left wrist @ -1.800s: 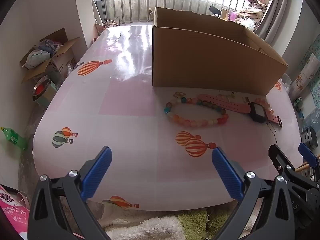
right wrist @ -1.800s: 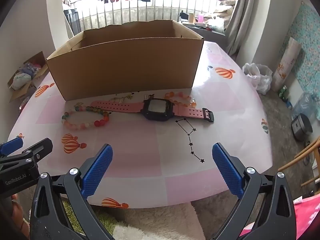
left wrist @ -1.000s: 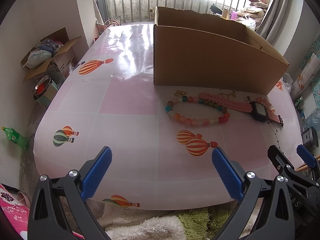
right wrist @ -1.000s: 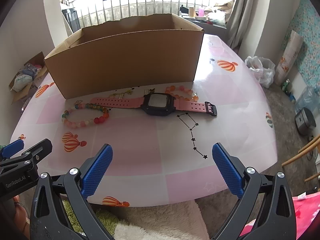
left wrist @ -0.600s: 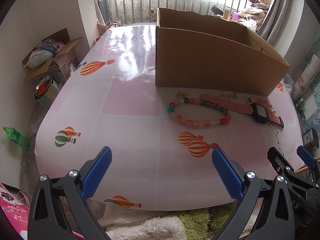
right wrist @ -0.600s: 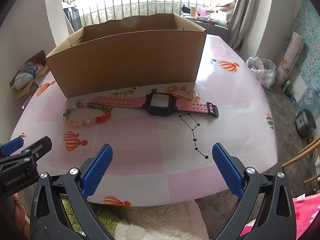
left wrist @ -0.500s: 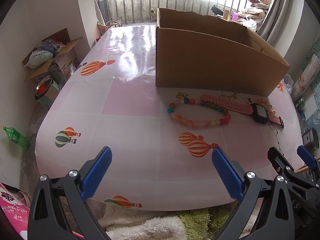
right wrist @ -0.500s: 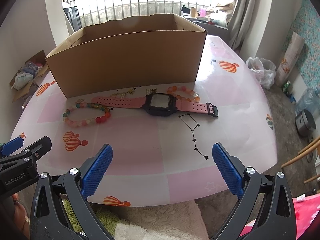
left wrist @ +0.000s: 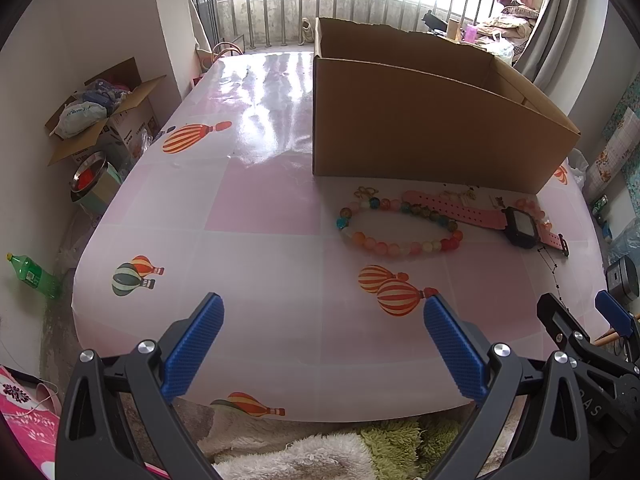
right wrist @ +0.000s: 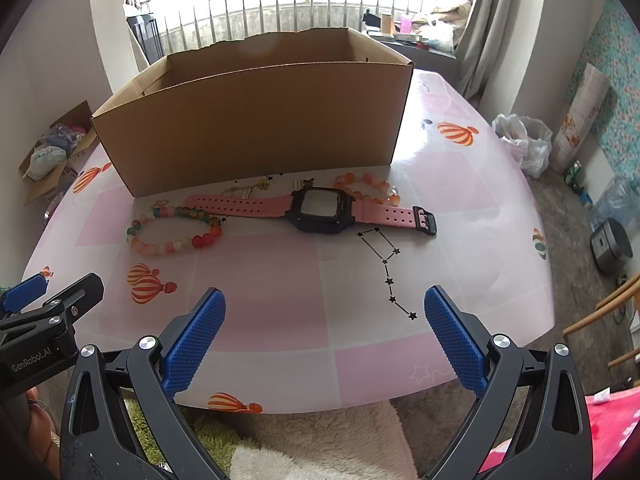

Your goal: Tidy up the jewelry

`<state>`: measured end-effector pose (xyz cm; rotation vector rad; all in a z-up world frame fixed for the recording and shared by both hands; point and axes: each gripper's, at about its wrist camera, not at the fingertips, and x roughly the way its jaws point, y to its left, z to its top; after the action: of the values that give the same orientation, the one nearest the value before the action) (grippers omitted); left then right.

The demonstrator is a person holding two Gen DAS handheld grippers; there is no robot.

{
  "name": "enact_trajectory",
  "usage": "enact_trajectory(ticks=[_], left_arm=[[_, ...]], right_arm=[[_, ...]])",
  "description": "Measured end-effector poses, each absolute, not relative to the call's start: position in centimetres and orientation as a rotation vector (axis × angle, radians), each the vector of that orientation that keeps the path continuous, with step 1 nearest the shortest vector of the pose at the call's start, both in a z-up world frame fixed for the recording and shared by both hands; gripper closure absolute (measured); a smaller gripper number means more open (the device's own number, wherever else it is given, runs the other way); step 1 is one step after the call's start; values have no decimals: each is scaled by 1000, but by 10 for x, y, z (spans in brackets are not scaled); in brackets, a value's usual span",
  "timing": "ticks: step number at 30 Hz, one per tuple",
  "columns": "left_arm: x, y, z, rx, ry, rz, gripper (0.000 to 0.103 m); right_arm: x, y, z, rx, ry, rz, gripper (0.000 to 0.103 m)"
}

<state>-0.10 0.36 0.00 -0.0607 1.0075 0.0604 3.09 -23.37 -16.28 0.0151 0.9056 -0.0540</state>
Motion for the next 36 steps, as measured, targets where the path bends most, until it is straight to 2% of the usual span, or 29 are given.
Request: enact_trajectory(ticks=[36], left_arm=[[-4, 6, -7, -65, 1020, 67, 4]], right_arm=[[31, -234, -162, 18, 910, -57, 8]])
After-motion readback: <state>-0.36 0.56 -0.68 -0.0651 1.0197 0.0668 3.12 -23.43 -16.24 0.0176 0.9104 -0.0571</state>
